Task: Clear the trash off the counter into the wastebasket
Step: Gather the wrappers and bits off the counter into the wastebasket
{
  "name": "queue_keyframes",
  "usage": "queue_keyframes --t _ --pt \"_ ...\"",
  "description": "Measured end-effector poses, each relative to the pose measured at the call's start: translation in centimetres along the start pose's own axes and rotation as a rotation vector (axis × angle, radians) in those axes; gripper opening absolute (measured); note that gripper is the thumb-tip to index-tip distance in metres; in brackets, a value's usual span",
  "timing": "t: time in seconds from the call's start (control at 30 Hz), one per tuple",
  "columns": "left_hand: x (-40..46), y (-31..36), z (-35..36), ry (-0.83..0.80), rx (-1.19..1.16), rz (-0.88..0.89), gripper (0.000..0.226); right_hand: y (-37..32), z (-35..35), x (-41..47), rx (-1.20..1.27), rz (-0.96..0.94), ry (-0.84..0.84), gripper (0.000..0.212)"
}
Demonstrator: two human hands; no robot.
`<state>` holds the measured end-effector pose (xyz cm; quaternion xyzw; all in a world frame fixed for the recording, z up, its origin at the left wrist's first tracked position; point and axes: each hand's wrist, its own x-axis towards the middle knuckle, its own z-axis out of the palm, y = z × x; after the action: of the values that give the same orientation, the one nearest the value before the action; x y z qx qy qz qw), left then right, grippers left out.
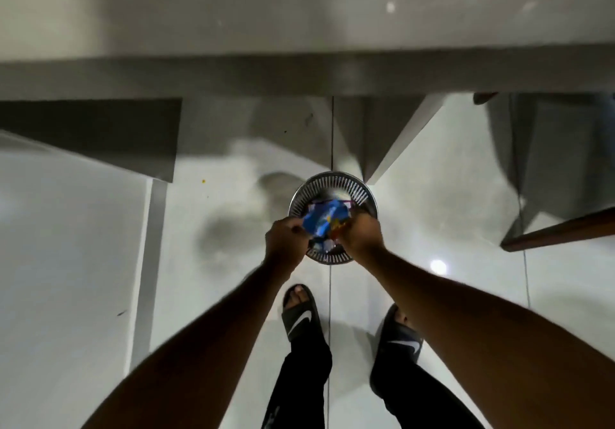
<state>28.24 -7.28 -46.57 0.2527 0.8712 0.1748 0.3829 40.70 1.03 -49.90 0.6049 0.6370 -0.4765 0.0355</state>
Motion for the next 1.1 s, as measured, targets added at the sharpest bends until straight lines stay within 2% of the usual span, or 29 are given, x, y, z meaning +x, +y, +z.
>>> queue_keyframes --t 0.17,0.37,0.43,0.5,0.57,0.63,0.73,0.77,0.83,0.87,0.9,0.97,1.03,1.1 --pt "-7.8 2.5 -8.2 0.078 0.086 0.197 0.025 -4.8 -5.8 -9.6 -0.204 -0.175 0.053 0.023" --pt "-19.7 9.7 -21.8 0.316 -0.022 0.725 0.015 -17.6 -14.9 -24.4 -0.089 -0.772 0.193 0.012" --pt "-20.1 13.6 -26.6 0.448 -0.027 0.862 0.014 -22.5 -17.9 -26.3 -0.073 -0.939 0.288 0.01" --pt "-18.6 18.1 -31.1 0.613 -0.003 0.935 0.016 -27.5 -21.3 -25.9 -0.084 -1.03 0.44 0.01" --pt "-15.7 22.9 -34.8 0.685 0.04 0.903 0.016 -32.3 -24.9 -23.6 -0.115 -0.99 0.583 0.012" --pt "-11.9 27.3 -37.4 0.612 0.153 0.816 0.023 -36.1 -28.6 -19.6 -0.261 -0.781 0.587 0.024" --pt "-6.5 32.8 -39.5 0.339 0.447 0.711 0.058 -39.7 -32.7 -13.3 -0.571 -0.378 0.403 0.041" --pt "-5.0 34.3 -39.6 0.243 0.568 0.689 0.072 -40.2 -33.2 -11.9 -0.657 -0.299 0.31 0.049" --pt "-2.1 36.4 -39.0 0.117 0.779 0.668 0.093 -40.6 -33.1 -9.7 -0.86 -0.302 0.2 0.056" --pt "-1.1 36.9 -38.5 0.083 0.877 0.678 0.093 -40.6 -32.7 -9.0 -0.941 -0.346 0.205 0.053" --pt "-0.4 37.2 -37.7 0.065 0.968 0.73 0.084 -40.5 -32.2 -8.4 -0.961 -0.383 0.244 0.048" --pt "0.1 37.3 -36.4 0.099 1.019 0.864 0.047 -40.4 -31.6 -7.4 -0.888 -0.418 0.338 0.036" --pt "-0.4 37.2 -35.7 0.159 0.835 0.858 0.025 -40.3 -31.6 -7.5 -0.738 -0.409 0.394 0.023" --pt "-1.7 36.6 -35.7 0.185 0.553 0.752 0.023 -40.0 -32.0 -8.7 -0.473 -0.369 0.444 0.019"
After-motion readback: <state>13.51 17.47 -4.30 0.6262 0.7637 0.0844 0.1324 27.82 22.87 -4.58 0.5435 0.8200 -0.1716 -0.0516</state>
